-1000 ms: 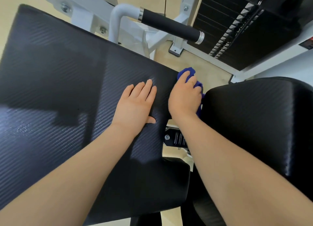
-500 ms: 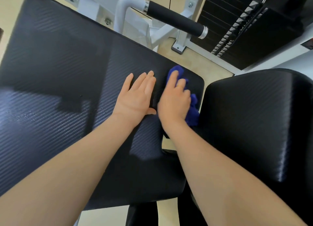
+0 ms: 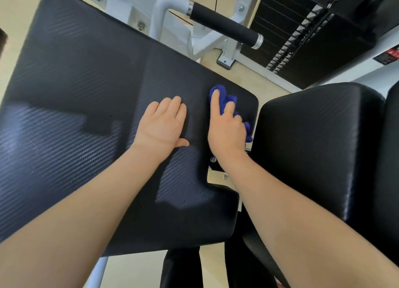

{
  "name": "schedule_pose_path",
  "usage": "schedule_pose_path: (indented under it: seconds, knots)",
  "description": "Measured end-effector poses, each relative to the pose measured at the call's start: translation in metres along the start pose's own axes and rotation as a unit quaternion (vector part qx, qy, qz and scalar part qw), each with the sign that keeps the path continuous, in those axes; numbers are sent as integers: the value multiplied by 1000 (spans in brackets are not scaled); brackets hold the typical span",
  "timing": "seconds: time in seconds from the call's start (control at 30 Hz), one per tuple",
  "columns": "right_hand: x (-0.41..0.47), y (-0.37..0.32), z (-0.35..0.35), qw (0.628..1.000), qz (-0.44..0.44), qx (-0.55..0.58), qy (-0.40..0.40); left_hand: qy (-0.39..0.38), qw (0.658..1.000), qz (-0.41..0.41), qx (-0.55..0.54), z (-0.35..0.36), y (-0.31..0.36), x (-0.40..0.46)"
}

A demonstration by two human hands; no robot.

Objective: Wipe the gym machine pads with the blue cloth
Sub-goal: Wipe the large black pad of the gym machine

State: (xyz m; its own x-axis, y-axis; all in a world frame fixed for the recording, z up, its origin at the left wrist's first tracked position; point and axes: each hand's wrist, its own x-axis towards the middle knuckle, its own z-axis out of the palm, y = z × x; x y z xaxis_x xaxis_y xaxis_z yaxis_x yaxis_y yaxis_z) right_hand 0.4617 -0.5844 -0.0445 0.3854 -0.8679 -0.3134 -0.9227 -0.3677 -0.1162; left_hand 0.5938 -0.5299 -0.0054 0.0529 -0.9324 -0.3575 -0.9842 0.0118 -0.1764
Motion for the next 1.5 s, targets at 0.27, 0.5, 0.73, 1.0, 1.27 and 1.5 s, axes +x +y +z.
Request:
schedule_pose_path:
  seconds: [0.27,0.5,0.73,1.0,1.27,1.5]
  knots:
    - [8,22,2,972,-172,-160,22,-41,999,-16,-29,-1,9,-1]
    - [11,3,-7,996,39,-71,-46,-67,997,-7,-48,1,5,-11]
    - [3,18,-9,996,-27,-78,-37,-60,996,-21,-59,0,8,-12]
    - [13,-2,0,991,116,66,-15,-56,998,-8,-41,4,5,-11]
    - [1,-15,2,968,-191,157,29,-26,998,23,-43,-2,0,-8]
    - [74,6,-26,987,-91,119,57,-18,996,-51,-66,-12,-28,-14]
